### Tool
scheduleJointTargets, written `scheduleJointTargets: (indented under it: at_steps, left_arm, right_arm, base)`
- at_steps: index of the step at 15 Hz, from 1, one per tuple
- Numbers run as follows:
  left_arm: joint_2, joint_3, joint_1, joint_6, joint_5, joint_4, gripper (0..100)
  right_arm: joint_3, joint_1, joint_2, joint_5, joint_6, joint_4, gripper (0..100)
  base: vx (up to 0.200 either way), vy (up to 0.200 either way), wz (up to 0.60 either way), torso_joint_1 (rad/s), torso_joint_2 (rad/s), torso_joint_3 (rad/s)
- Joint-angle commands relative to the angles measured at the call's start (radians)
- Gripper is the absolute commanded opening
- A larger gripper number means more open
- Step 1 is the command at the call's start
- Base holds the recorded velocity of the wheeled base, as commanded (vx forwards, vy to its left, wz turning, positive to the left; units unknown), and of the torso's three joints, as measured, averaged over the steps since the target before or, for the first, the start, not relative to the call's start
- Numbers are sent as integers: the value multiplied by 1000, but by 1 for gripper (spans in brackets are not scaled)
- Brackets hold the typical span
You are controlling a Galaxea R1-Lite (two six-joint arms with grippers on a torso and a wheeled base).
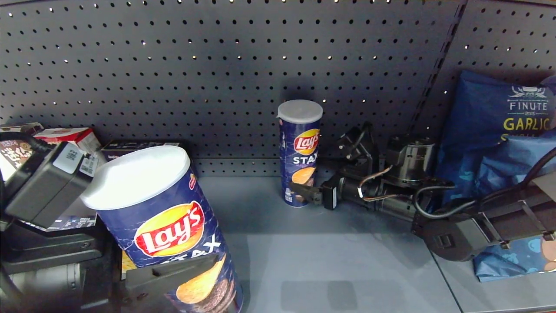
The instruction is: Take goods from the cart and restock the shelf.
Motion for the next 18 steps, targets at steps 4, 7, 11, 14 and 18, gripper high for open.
scheduleJointTargets:
  at_steps: [4, 7, 11, 14, 18]
  left_arm:
    - [-1, 11, 0, 0, 0, -2, 0]
    - [-2, 17, 0, 0, 0, -3, 0]
    - [-4, 20, 1, -2, 1, -2, 0]
    - [-7, 31, 1, -2, 0, -2, 0]
    - [-14, 29, 0, -2, 0, -2, 0]
  right_arm:
    - [-49, 7, 56, 1, -1, 0, 100]
    - [-69, 11, 87, 5, 19, -31, 100]
    - [-66, 39, 84, -4, 25, -44, 0]
    - [-35, 83, 50, -49, 27, -41, 0]
    - [71, 128, -63, -139, 22, -20, 0]
  base:
    - [0, 0, 0, 0, 0, 0]
    - [0, 0, 0, 0, 0, 0]
    - [0, 0, 0, 0, 0, 0]
    - [0, 0, 0, 0, 0, 0]
    - [0, 0, 0, 0, 0, 0]
